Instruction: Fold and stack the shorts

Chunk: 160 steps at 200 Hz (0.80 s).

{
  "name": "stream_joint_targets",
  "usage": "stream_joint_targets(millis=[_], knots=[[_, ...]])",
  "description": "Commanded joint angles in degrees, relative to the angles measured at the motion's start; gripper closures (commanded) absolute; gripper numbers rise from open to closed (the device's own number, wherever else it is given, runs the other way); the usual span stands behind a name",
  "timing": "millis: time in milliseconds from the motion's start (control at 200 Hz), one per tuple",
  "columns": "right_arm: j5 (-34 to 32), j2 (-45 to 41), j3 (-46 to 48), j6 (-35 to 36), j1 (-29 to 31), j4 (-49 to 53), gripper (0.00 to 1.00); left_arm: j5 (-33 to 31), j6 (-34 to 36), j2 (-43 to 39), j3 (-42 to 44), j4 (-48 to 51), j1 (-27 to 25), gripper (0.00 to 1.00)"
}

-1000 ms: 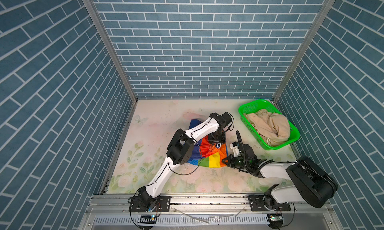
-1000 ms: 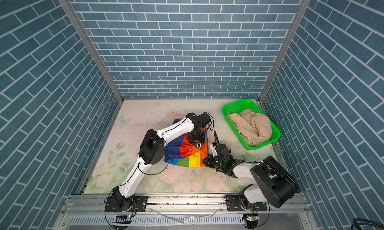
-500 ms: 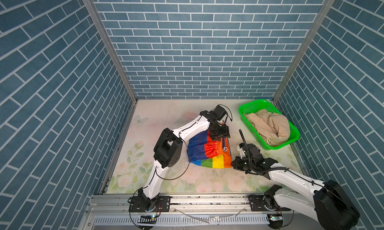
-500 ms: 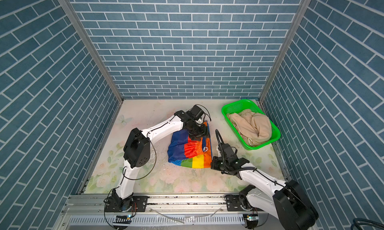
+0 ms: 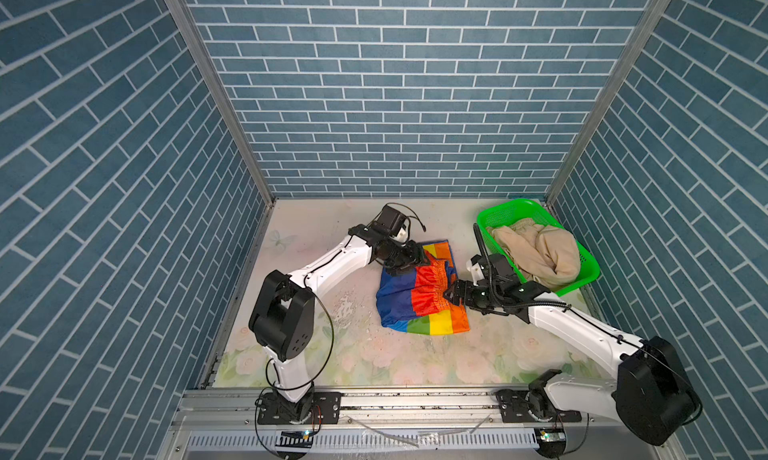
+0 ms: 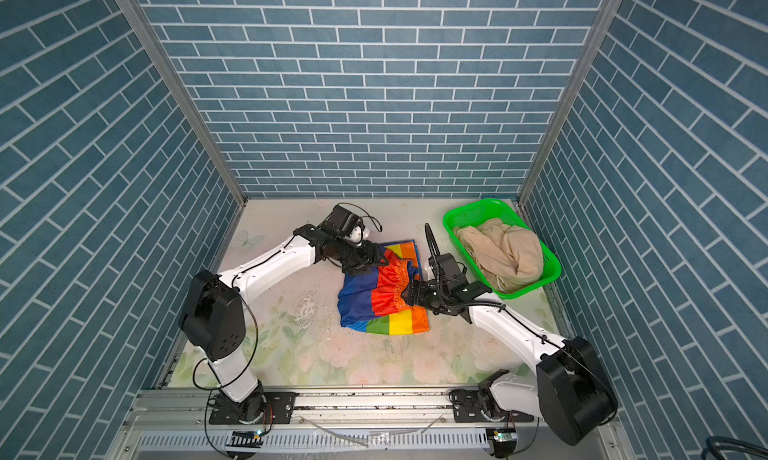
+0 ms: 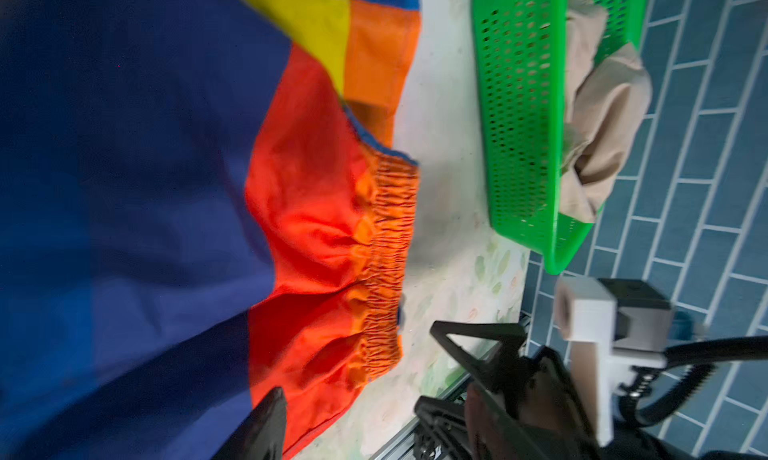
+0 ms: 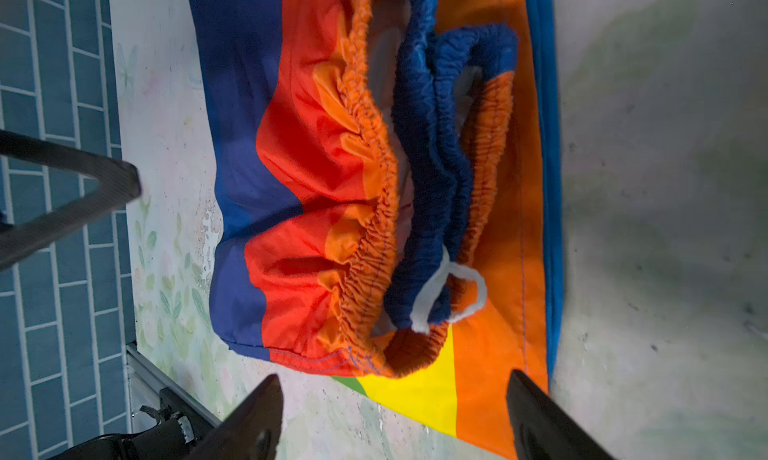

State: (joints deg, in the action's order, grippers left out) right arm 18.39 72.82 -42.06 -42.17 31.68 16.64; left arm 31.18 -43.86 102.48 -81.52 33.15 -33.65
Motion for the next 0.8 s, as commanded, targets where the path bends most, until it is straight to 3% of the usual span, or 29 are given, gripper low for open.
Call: stream_joint_targets(millis=[0, 220, 375, 445, 530, 630, 795], knots=[[5.0, 3.5, -1.3, -3.3, -1.4, -5.0, 0.11, 1.1, 3.1, -0.1, 4.0, -2.1, -0.2, 0.31], [7.6, 11.3, -0.7, -7.6, -3.3, -13.1, 0.13, 3.3, 3.8, 2.4, 9.9, -5.5, 0.0, 0.33], [9.6, 17.0, -2.5, -8.7, -4.1, -16.6, 0.21, 4.0, 3.7, 2.7, 11.9, -7.1, 0.6, 0.33], [11.0, 18.8, -3.9, -8.9, -4.6, -17.5, 0.32, 3.7, 4.0, 2.9, 12.3, -7.2, 0.5, 0.33], [11.8, 19.6, -5.4, -8.8, -5.2, -17.5, 0.54, 3.9, 3.5, 3.2, 13.6, -8.2, 0.6, 0.34], [11.4, 19.2, -7.5, -7.2, -6.0, -14.8, 1.00, 4.4, 2.8, 3.3, 16.1, -10.2, 0.6, 0.34], [8.3, 16.6, -12.5, -0.1, -6.5, -6.1, 1.00, 1.7, 3.5, 4.3, 20.6, -10.9, 0.8, 0.34]])
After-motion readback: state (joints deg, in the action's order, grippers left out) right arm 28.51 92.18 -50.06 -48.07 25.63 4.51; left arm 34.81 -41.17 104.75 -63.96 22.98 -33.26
